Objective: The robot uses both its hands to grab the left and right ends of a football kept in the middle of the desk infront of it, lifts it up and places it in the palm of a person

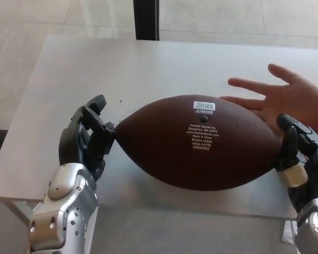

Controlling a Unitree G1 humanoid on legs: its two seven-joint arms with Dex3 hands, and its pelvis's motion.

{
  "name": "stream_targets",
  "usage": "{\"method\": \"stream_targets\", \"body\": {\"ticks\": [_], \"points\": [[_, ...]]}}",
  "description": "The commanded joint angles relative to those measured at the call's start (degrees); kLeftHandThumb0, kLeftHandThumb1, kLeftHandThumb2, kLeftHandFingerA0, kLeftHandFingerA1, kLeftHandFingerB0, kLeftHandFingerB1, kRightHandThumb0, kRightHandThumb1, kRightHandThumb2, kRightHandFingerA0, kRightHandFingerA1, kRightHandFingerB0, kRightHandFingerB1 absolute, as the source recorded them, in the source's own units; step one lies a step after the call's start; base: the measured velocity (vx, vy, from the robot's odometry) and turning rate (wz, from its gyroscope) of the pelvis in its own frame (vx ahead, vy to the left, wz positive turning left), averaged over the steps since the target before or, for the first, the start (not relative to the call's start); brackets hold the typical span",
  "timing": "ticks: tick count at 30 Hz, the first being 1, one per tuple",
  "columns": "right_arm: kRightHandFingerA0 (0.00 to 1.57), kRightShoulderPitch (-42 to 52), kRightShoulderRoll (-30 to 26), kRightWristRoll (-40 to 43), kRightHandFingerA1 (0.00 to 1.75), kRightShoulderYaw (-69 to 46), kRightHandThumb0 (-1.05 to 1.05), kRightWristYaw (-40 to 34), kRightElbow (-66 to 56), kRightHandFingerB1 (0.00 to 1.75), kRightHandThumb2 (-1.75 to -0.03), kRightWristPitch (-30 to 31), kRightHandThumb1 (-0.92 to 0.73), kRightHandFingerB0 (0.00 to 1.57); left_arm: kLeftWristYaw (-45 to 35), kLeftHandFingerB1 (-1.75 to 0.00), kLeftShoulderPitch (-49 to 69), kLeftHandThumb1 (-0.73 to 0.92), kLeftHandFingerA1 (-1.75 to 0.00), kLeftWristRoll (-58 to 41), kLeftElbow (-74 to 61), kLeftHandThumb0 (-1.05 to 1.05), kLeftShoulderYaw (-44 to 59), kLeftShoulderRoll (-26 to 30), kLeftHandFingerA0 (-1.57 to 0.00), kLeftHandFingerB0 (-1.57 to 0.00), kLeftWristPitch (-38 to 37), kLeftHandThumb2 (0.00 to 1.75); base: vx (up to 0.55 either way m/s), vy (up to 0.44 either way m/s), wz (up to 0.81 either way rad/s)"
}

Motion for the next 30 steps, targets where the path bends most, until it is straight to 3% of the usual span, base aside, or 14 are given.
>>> {"method": "stream_targets", "body": {"ticks": [1, 2, 4, 6, 13, 17, 18, 21, 22, 24, 25, 26, 27, 30], "points": [[0.68, -1.86, 3.49, 0.87, 0.62, 0.42, -0.88, -3.56, -2.12, 0.38, -0.68, 0.79, -0.89, 0.53, 4.95, -0.44, 0.87, 0.92, -0.67, -4.22, 4.78, -1.04, -0.84, -13.02, -0.47, -0.19, -1.93, 1.34, 0.0, 0.0, 0.0], [0.62, -2.0, 4.29, 1.95, 0.66, 1.03, -0.92, -3.23, -2.96, 0.45, -0.91, 1.39, -0.72, 0.44, 5.06, -0.36, 1.06, 0.92, -0.63, -4.51, 5.4, -1.04, -1.5, -13.75, -0.46, -0.21, -1.66, 0.94, 0.0, 0.0, 0.0], [0.63, -2.27, 5.39, 3.07, 0.67, 1.36, -0.93, -3.56, -3.79, 0.46, -0.91, 1.5, -0.71, 0.45, 4.12, -0.44, 0.92, 0.91, -0.66, -4.59, 6.68, -1.0, -2.89, -13.92, -0.41, -0.18, -2.06, 1.3, 0.0, 0.0, 0.0], [0.65, -2.43, 6.19, 3.64, 0.63, 1.97, -0.87, -3.99, -4.39, 0.38, -0.67, 1.44, -0.91, 0.5, 3.91, -0.37, 0.64, 0.92, -0.63, -4.7, 7.97, -1.04, -3.96, -14.21, -0.44, -0.22, -2.63, 0.95, 0.0, 0.0, 0.0], [0.54, -2.72, 8.33, 6.16, 0.63, 6.99, -0.93, -2.31, -5.0, 0.35, -0.68, 1.41, -0.91, 0.33, 3.71, -0.46, -4.53, 0.92, -1.24, 2.07, 15.75, -0.76, -15.76, -12.58, -0.49, -0.22, 3.08, 0.97, 0.0, 0.0, 0.0], [0.37, -3.4, 6.72, 5.93, 0.61, 8.89, -1.01, -1.54, -6.07, 0.44, -1.14, 4.09, -0.8, 0.1, 1.7, -0.46, -8.26, 0.92, -0.91, 7.33, 19.78, -0.71, -23.12, -9.62, -0.48, -0.25, 4.29, 0.74, 0.0, 0.0, 0.0], [0.27, -4.2, 6.11, 6.16, 0.58, 9.62, -1.04, -0.74, -5.78, 0.19, -1.18, 5.33, -0.81, 0.06, -4.28, -0.32, -7.75, 0.83, -0.62, 8.14, 21.53, -0.67, -27.18, -8.42, -0.17, 0.0, 2.08, 1.15, 0.0, 0.0, 0.0], [0.19, -4.85, 5.51, 8.33, 0.52, 9.69, -0.97, 1.33, -5.46, 0.25, -0.73, 6.58, -0.92, 0.0, -9.63, -0.2, -6.87, 0.9, -0.7, 6.36, 21.02, -0.86, -29.23, -8.04, -0.28, 0.0, 2.03, 1.3, 0.0, 0.0, 0.0], [0.16, -5.14, 5.22, 9.27, 0.59, 9.55, -1.05, 2.47, -4.98, 0.16, -1.19, 6.8, -0.8, 0.0, -9.71, -0.09, -5.26, 0.92, -0.18, 6.43, 20.54, -0.97, -30.18, -8.63, 0.0, 0.0, -0.24, 1.38, 0.0, 0.0, 0.0], [0.14, -5.59, 4.95, 10.85, 0.52, 9.14, -1.05, 3.12, -5.44, 0.14, -1.19, 8.85, -0.8, 0.0, -6.47, -0.15, -5.8, 0.9, -0.59, 6.94, 20.08, -0.92, -30.91, -10.09, -0.13, 0.0, 1.89, 1.32, 0.0, 0.0, 0.0], [0.16, -5.53, 4.73, 11.47, 0.5, 9.03, -1.0, 3.36, -5.82, 0.02, -0.71, 10.06, -0.92, 0.0, -6.08, -0.09, -5.9, 0.92, -0.29, 6.49, 20.59, -0.99, -30.45, -11.04, -0.04, -0.04, 1.6, 1.37, 0.0, 0.0, 0.0], [0.16, -5.64, 4.56, 11.66, 0.5, 8.97, -1.0, 3.46, -5.92, 0.02, -0.71, 10.83, -0.92, 0.0, -6.27, -0.09, -5.59, 0.92, -0.29, 5.78, 20.9, -0.99, -29.86, -11.73, -0.04, -0.04, 0.78, 1.37, 0.0, 0.0, 0.0], [0.16, -5.72, 4.4, 13.1, 0.5, 8.59, -1.01, 4.63, -5.6, 0.0, -0.71, 11.95, -0.92, 0.0, -3.73, -0.2, -4.72, 0.88, -0.76, 5.78, 21.1, -0.87, -29.78, -14.0, -0.29, 0.0, -0.48, 1.27, 0.0, 0.0, 0.0], [0.31, -5.51, 3.46, 12.09, 0.59, 9.83, -1.05, 5.7, -5.38, 0.0, -1.06, 12.72, -0.76, 0.0, -0.52, -0.24, -4.89, 0.77, -1.0, 6.1, 20.17, -0.93, -30.71, -15.17, -0.86, -0.06, 3.03, 1.12, 0.0, 0.0, 0.0]]}}
